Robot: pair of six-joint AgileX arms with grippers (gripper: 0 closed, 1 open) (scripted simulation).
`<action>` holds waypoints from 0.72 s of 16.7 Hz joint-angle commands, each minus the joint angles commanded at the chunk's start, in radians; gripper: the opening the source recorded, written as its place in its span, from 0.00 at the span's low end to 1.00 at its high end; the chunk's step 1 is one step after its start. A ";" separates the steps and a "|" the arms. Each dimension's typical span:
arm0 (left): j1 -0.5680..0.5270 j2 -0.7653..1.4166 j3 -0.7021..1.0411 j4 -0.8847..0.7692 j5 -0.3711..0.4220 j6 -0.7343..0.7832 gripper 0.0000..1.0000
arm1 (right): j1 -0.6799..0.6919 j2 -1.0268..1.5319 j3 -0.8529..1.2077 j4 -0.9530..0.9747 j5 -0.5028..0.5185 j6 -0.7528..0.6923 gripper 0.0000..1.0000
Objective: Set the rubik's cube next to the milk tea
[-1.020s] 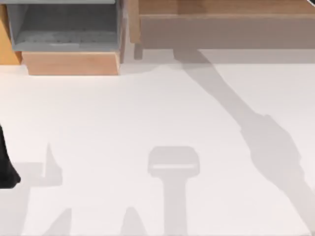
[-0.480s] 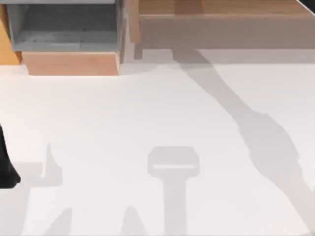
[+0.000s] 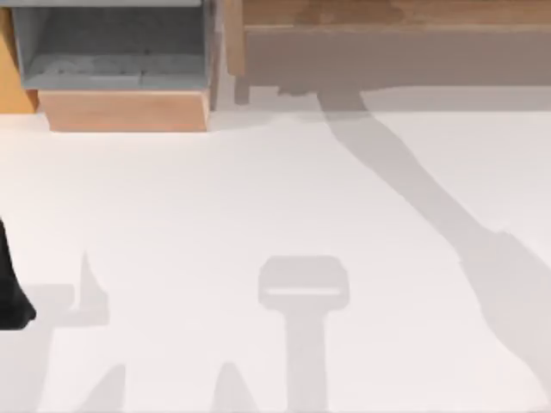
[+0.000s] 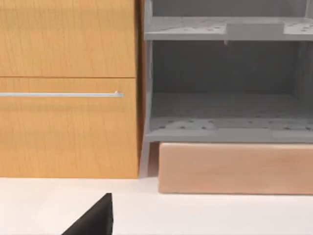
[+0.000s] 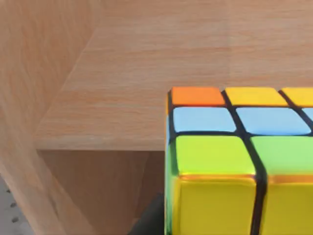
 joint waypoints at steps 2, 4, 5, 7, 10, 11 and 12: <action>0.000 0.000 0.000 0.000 0.000 0.000 1.00 | 0.016 -0.091 -0.155 -0.112 -0.054 0.076 0.00; 0.000 0.000 0.000 0.000 0.000 0.000 1.00 | 0.034 -0.175 -0.324 -0.219 -0.115 0.153 0.00; 0.000 0.000 0.000 0.000 0.000 0.000 1.00 | 0.044 -0.214 -0.410 -0.269 -0.146 0.190 0.00; 0.000 0.000 0.000 0.000 0.000 0.000 1.00 | 0.067 -0.286 -0.578 -0.356 -0.213 0.262 0.00; 0.000 0.000 0.000 0.000 0.000 0.000 1.00 | 0.098 -0.375 -0.817 -0.455 -0.310 0.356 0.00; 0.000 0.000 0.000 0.000 0.000 0.000 1.00 | 0.107 -0.398 -0.888 -0.480 -0.339 0.383 0.00; 0.000 0.000 0.000 0.000 0.000 0.000 1.00 | 0.115 -0.417 -0.953 -0.503 -0.367 0.406 0.00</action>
